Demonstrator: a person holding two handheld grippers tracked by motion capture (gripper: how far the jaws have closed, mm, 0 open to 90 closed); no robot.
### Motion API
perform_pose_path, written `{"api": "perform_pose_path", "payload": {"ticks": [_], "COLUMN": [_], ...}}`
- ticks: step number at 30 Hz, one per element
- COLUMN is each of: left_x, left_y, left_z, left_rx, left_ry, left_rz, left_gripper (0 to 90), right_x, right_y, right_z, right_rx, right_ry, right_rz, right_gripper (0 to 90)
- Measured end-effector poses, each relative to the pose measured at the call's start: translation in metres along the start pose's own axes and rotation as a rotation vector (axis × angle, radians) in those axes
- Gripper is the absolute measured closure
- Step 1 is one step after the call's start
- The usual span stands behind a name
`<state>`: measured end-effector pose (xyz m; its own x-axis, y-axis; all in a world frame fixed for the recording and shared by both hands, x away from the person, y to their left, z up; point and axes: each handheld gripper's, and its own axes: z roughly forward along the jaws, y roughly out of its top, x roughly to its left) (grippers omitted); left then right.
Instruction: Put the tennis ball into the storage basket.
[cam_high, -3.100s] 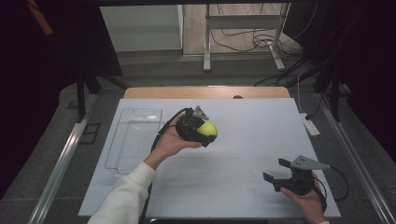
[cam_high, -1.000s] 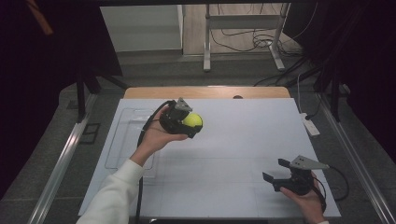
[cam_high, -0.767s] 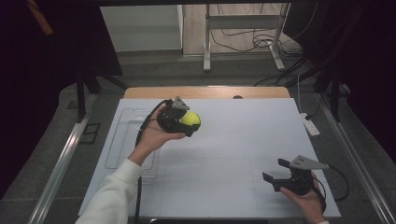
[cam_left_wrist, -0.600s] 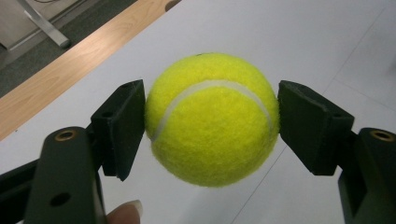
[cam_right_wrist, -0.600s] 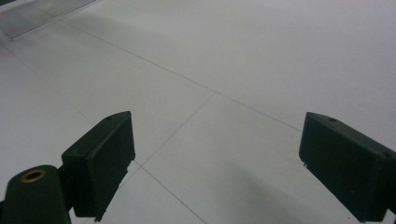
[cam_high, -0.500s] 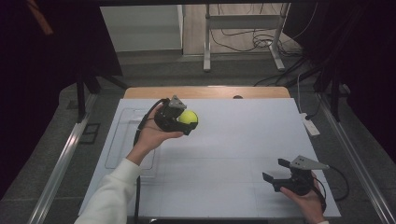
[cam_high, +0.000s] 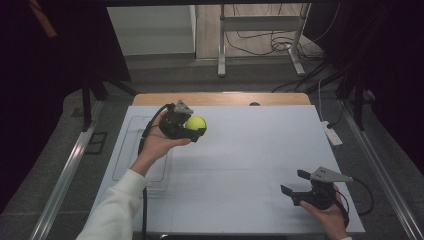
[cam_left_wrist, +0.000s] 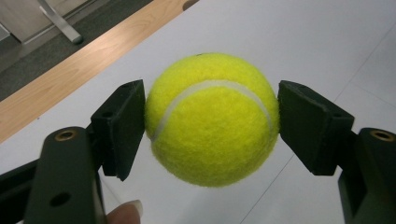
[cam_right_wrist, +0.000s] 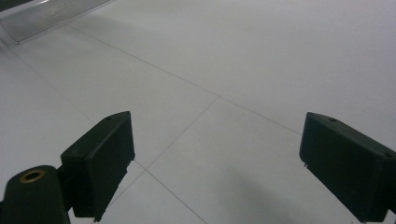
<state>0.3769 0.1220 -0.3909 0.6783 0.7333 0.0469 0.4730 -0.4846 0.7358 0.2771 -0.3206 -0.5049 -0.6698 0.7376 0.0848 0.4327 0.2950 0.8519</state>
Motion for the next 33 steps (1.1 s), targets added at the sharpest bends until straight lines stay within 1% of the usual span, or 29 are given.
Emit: {"api": "perform_pose_path", "payload": {"ticks": [6, 11, 18, 26, 33], "left_x": [0.005, 0.009, 0.013, 0.019, 0.025], "left_y": [-0.002, -0.004, -0.007, -0.009, -0.012], "left_z": [-0.002, -0.003, -0.003, -0.004, -0.007], "left_rx": [-0.001, -0.005, -0.006, -0.007, -0.015], "left_ry": [0.012, 0.021, 0.033, 0.049, 0.068], "left_rz": [-0.009, -0.026, -0.033, -0.051, -0.073], "left_gripper": [27.2, 27.2, 27.2, 27.2, 27.2], "right_x": [0.0, 0.001, 0.001, 0.003, 0.003], "right_y": [0.0, 0.001, 0.001, 0.002, 0.002], "right_z": [0.0, 0.0, 0.001, 0.003, 0.003], "right_rx": [-0.004, -0.006, -0.005, -0.003, -0.005], "right_ry": [0.001, 0.003, 0.002, 0.008, 0.01], "right_rz": [-0.001, -0.001, -0.002, -0.007, 0.0], "right_gripper": [10.4, 10.4, 10.4, 10.4, 10.4]}}
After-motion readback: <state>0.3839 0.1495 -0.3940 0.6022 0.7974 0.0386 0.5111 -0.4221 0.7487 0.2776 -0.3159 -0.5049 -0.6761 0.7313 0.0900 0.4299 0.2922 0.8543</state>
